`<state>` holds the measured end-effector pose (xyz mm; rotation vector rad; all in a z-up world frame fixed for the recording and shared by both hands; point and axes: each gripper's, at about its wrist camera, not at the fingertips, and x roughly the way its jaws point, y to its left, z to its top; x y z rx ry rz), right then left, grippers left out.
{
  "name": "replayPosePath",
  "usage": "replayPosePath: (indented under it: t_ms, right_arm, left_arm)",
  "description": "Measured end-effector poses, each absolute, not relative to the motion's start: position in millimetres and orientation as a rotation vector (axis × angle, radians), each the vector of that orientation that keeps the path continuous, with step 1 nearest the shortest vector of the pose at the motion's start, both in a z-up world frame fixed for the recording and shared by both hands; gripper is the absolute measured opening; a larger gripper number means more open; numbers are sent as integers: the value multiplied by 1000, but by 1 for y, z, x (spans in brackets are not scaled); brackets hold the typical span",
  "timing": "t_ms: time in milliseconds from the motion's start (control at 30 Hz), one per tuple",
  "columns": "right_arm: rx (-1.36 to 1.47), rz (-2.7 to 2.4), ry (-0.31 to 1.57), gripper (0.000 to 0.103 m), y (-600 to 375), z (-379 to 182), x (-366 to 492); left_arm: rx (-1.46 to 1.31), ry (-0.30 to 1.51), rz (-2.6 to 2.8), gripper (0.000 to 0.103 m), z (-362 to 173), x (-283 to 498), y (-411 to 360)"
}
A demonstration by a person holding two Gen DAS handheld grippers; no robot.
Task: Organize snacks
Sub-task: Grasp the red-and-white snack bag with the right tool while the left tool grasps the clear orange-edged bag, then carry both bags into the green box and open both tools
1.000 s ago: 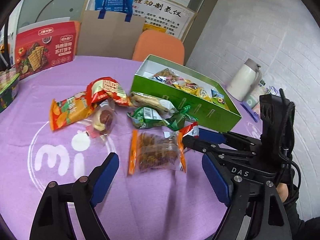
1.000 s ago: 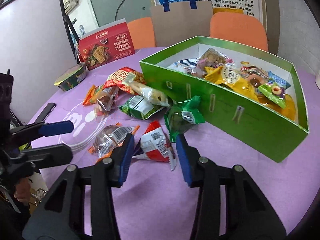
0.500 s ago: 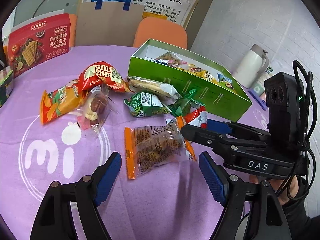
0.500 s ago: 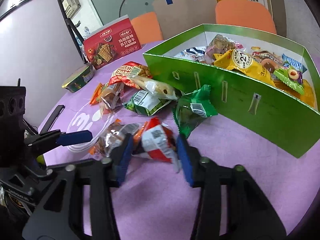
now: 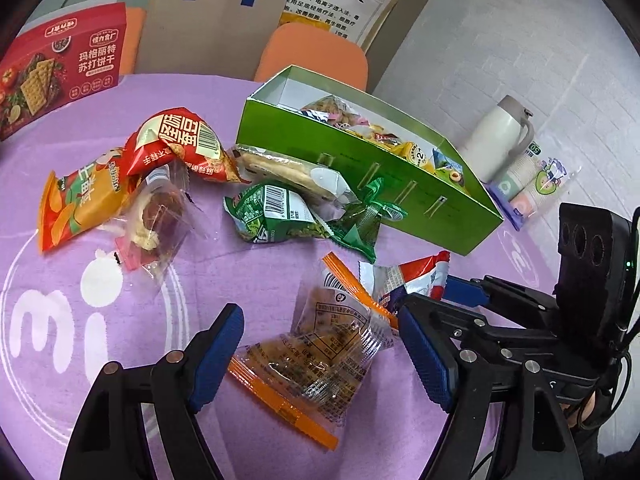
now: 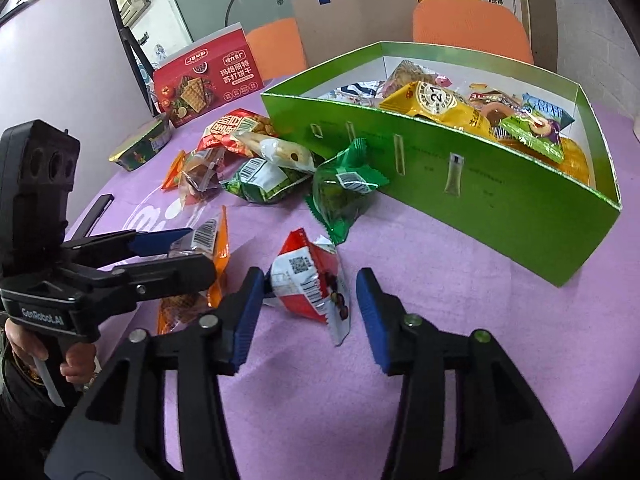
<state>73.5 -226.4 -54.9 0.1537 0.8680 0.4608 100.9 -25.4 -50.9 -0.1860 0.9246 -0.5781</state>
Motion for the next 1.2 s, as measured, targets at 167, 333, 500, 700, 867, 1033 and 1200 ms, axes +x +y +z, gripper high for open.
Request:
replayPosePath:
  t_ms: [167, 333, 500, 700, 867, 1033, 1200]
  right_arm:
    - [164, 464, 871, 51, -227, -57, 72]
    - [170, 467, 868, 51, -227, -55, 74]
    - [179, 473, 862, 51, -226, -58, 77]
    - [181, 462, 852, 45, -229, -58, 76]
    - [197, 448, 842, 44, -232, -55, 70]
    - [199, 450, 772, 44, -242, -27, 58]
    - [184, 415, 660, 44, -257, 13, 58]
  left_arm:
    - [-236, 954, -612, 81, -54, 99, -19]
    - [-246, 928, -668, 81, -43, 85, -7]
    - [-157, 922, -700, 82, -43, 80, -16]
    - [-80, 913, -653, 77, -53, 84, -31]
    - [-84, 931, -609, 40, -48, 84, -33]
    - [-128, 874, -614, 40, -26, 75, -27]
    - [-127, 772, -629, 40, 20, 80, -28]
